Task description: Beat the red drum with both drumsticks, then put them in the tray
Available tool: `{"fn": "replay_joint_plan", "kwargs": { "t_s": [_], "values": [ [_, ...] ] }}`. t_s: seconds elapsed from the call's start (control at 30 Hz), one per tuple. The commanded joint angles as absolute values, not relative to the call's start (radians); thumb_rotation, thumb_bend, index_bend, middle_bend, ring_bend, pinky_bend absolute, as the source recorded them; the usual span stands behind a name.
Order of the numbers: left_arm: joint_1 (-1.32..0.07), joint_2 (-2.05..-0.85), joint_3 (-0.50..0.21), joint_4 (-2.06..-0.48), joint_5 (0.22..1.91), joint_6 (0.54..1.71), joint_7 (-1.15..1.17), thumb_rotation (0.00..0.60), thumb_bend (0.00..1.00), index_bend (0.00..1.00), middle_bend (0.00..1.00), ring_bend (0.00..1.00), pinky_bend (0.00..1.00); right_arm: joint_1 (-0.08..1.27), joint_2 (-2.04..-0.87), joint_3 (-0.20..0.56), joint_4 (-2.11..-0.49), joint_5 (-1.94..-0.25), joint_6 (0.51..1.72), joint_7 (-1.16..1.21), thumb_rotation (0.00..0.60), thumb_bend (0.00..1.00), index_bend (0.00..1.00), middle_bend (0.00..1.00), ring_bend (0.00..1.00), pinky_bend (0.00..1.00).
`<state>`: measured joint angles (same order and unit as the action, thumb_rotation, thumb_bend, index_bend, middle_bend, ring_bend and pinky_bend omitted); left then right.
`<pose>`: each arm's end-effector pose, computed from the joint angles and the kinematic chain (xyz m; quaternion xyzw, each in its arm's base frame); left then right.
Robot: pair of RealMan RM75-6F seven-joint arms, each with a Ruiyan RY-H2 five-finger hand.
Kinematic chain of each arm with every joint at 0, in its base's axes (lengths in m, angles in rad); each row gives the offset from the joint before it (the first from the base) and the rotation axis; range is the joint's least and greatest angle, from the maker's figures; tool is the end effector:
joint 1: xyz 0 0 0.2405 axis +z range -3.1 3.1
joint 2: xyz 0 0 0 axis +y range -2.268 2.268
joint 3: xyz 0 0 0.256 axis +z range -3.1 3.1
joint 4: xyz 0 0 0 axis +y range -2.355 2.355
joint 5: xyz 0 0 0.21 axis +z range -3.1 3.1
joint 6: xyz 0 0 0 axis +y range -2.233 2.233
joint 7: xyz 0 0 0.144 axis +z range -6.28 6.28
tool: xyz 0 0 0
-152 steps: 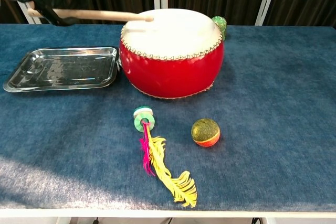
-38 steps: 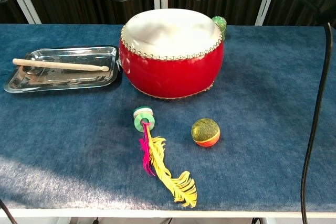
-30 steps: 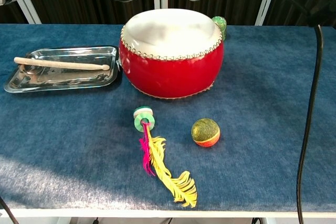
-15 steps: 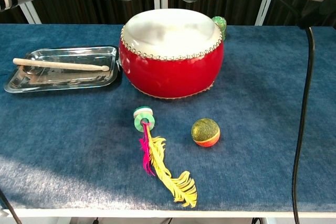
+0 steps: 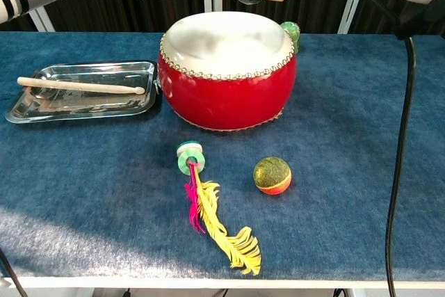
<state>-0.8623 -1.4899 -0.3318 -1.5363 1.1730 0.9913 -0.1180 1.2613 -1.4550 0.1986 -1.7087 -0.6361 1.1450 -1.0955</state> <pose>-0.0644 0.3802 0.0313 -0.6398 -0.4518 -0.5529 0.2843 0.0186 -0.3749 0.0191 0.8046 -0.0959 0.2992 0.5039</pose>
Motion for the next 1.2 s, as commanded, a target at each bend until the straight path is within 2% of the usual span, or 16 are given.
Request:
{"fn": "replay_joint_plan", "kwargs": {
  "t_s": [0.03, 0.37, 0.47, 0.7, 0.8, 0.97, 1.2],
  "values": [
    [-0.862, -1.491, -0.329, -1.528, 1.184, 0.99, -0.126, 0.6, 0.45, 0.58, 0.64, 0.64, 0.73, 1.258, -1.452, 0.2, -1.71, -0.642, 1.143, -1.086, 0.6, 0.65, 0.68, 0.58, 0.36, 0.25],
    [-0.858, -1.504, -0.33, -1.496, 1.223, 0.995, -0.207, 0.6, 0.53, 0.64, 0.69, 0.68, 0.75, 1.244, -1.448, 0.2, -1.71, -0.661, 1.142, -1.051, 0.6, 0.46, 0.58, 0.54, 0.36, 0.24],
    [-0.855, -1.506, -0.332, -1.487, 1.233, 0.992, -0.251, 0.6, 0.55, 0.65, 0.71, 0.69, 0.75, 1.239, -1.445, 0.203, -1.711, -0.665, 1.144, -1.04, 0.6, 0.36, 0.51, 0.5, 0.36, 0.24],
    [-0.847, -1.502, -0.337, -1.47, 1.255, 0.968, -0.393, 0.6, 0.59, 0.68, 0.74, 0.71, 0.75, 1.225, -1.436, 0.216, -1.721, -0.682, 1.155, -1.006, 0.6, 0.06, 0.32, 0.39, 0.33, 0.19],
    [-0.84, -1.496, -0.339, -1.468, 1.266, 0.963, -0.457, 0.6, 0.6, 0.68, 0.74, 0.71, 0.75, 1.216, -1.42, 0.225, -1.736, -0.692, 1.162, -0.99, 0.6, 0.02, 0.29, 0.37, 0.33, 0.19],
    [-0.798, -1.465, -0.333, -1.476, 1.303, 1.0, -0.568, 0.6, 0.6, 0.69, 0.74, 0.71, 0.75, 1.177, -1.346, 0.215, -1.788, -0.724, 1.174, -0.959, 0.6, 0.01, 0.28, 0.37, 0.32, 0.19],
    [-0.676, -1.374, -0.275, -1.42, 1.334, 1.065, -0.726, 0.6, 0.6, 0.68, 0.74, 0.71, 0.75, 1.027, -1.161, 0.127, -1.902, -0.9, 1.197, -0.812, 0.6, 0.01, 0.28, 0.37, 0.32, 0.19]
  ]
}}
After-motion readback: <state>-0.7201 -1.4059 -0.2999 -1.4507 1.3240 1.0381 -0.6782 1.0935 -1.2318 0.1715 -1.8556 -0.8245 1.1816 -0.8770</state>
